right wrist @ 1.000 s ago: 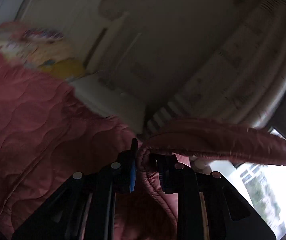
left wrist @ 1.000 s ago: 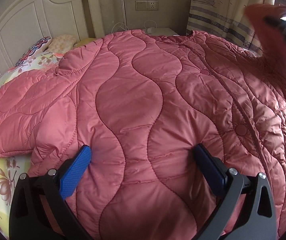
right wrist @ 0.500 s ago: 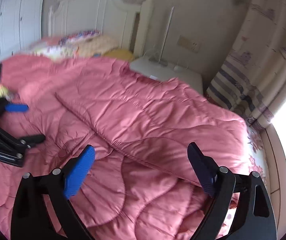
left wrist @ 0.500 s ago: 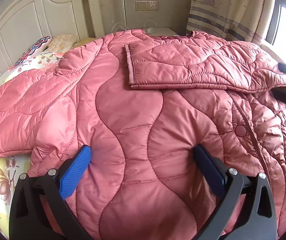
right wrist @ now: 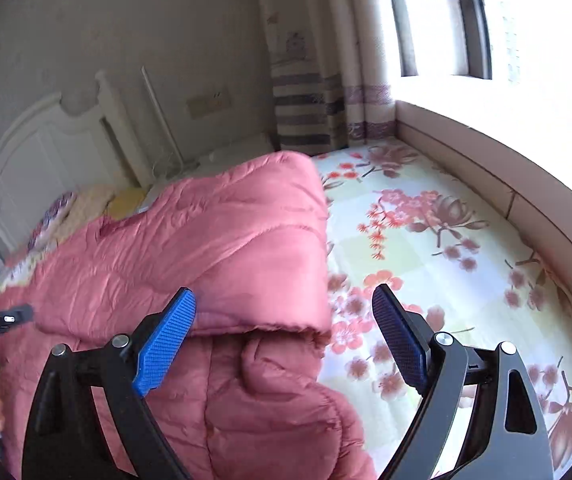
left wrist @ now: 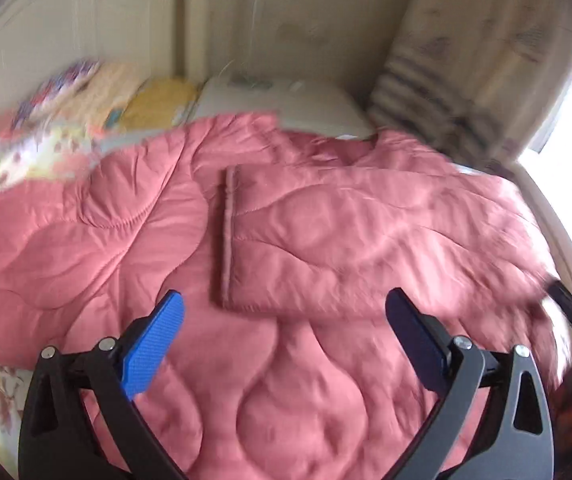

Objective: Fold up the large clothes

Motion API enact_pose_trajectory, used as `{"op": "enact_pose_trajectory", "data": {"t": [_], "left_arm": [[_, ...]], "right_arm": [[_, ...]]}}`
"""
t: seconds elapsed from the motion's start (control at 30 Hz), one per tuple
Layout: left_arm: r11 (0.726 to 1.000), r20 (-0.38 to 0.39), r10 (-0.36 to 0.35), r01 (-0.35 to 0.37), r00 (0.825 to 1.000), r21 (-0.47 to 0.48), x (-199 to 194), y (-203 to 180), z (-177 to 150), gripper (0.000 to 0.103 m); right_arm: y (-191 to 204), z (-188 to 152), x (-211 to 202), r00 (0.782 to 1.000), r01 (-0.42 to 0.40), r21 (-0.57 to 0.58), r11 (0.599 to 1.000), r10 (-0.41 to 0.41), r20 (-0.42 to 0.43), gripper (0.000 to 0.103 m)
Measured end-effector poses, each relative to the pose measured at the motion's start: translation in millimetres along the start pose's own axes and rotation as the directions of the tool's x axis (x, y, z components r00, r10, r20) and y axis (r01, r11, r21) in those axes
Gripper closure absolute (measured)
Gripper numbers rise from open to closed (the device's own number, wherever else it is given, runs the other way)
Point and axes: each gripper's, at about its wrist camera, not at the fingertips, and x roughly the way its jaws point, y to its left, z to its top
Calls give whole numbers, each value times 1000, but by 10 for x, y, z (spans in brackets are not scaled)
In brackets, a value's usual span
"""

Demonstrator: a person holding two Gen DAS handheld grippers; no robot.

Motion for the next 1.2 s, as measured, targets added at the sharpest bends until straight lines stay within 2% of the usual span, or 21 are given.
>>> {"op": "enact_pose_trajectory", "data": {"t": [0.07, 0.1, 0.13, 0.17, 0.2, 0.23, 0.27, 0.33, 0.47, 0.57, 0.67, 0.73, 0.8, 0.87, 0.97, 1.0, 1.07, 1.1, 1.13, 1.2], "left_arm": [[998, -38, 13, -16, 999, -54, 194, 39, 73, 26], [998, -52, 13, -17, 999, -63, 296, 34, 89, 34], [998, -44, 23, -26, 999, -59, 373, 18, 88, 38], [998, -9, 61, -61, 998, -33, 387, -17, 79, 49], [994, 24, 105, -106, 994, 5, 385, -80, 67, 71], [996, 38, 93, -94, 995, 11, 366, -102, 54, 81], [998, 39, 69, -69, 997, -1, 331, -96, 53, 86], [998, 69, 45, -42, 997, -43, 181, -24, 60, 88], [993, 128, 61, -48, 990, -106, -170, 170, -11, 88], [992, 100, 107, -100, 989, -76, -116, 266, -61, 87], [981, 54, 192, -189, 980, -53, 95, 340, -142, 87], [977, 71, 212, -209, 975, -45, 113, 325, -173, 87], [975, 83, 221, -220, 972, -18, 70, 298, -226, 87], [975, 88, 220, -221, 971, -6, 74, 293, -278, 86], [978, 89, 211, -210, 973, -16, 83, 298, -298, 86], [979, 89, 205, -204, 975, -22, 87, 312, -298, 86], [981, 90, 194, -192, 977, -31, 96, 348, -286, 86], [982, 89, 189, -186, 978, -34, 97, 361, -287, 86], [983, 89, 183, -180, 979, -37, 96, 368, -284, 85], [989, 89, 150, -148, 985, -30, 98, 387, -266, 80]], "right_arm": [[-32, 2, -66, 999, -2, 3, 1000, 2, 37, 19], [-43, -5, -79, 999, -11, 10, 1000, 10, 47, 19], [-86, -2, -72, 999, -18, 19, 1000, 17, 50, 19], [-101, 11, -18, 999, -19, 24, 1000, 18, 48, 19], [-115, 4, 7, 999, -23, 29, 999, 22, 38, 19], [-147, 24, 34, 999, -28, 37, 999, 27, 27, 19], [-168, 22, 46, 999, -32, 45, 998, 31, 22, 19], [-184, 26, 57, 999, -44, 58, 997, 43, 21, 19], [-200, 26, 80, 999, -47, 64, 997, 46, 15, 19], [-165, 19, 125, 999, -38, 51, 998, 38, -9, 19], [-157, 11, 132, 1000, -22, 48, 999, 23, -16, 19], [-172, 9, 104, 1000, -11, 52, 999, 11, -7, 20], [-168, 36, 46, 1000, 3, 50, 999, -3, 5, 28], [-100, 110, -52, 999, -35, 34, 999, 34, 26, 37], [181, 235, -146, 997, -45, -84, 995, 50, 56, 42], [292, 246, -112, 997, -51, -130, 990, 57, 45, 47], [497, 187, 128, 998, -56, -224, 973, 48, -42, 55], [569, 110, 348, 993, -10, -288, 958, -23, -112, 58], [571, 21, 586, 977, 11, -318, 948, -78, -197, 58], [475, 48, 655, 974, 23, -271, 962, -83, -211, 57]]}}
